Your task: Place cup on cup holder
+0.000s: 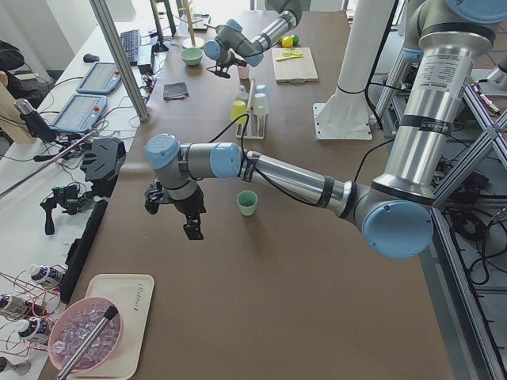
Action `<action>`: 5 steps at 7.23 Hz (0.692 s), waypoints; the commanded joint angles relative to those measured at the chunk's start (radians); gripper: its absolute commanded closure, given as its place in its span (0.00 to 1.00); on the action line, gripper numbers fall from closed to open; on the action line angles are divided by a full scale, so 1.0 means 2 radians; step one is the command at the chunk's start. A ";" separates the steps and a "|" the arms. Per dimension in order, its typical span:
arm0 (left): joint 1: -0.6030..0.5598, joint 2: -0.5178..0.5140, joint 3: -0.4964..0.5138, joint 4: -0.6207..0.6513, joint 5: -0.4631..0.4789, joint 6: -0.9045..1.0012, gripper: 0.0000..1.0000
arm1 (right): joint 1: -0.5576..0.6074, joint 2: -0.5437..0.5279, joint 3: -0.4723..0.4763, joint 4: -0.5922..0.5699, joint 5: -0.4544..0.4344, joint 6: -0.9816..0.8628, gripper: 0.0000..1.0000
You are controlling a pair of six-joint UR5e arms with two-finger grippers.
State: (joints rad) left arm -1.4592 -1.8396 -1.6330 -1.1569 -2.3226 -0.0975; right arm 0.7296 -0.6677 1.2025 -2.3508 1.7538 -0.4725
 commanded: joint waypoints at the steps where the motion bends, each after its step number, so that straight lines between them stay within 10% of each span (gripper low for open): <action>1: 0.034 -0.037 0.005 0.054 -0.001 0.001 0.02 | -0.008 0.001 -0.007 0.001 -0.005 -0.002 0.00; 5: 0.129 -0.090 0.027 0.084 0.006 0.003 0.02 | -0.014 0.000 -0.024 0.016 -0.012 -0.024 0.00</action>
State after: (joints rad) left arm -1.2699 -2.0097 -1.6022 -0.9684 -2.3122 -0.0926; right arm 0.7066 -0.6664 1.1666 -2.3334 1.7359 -0.5049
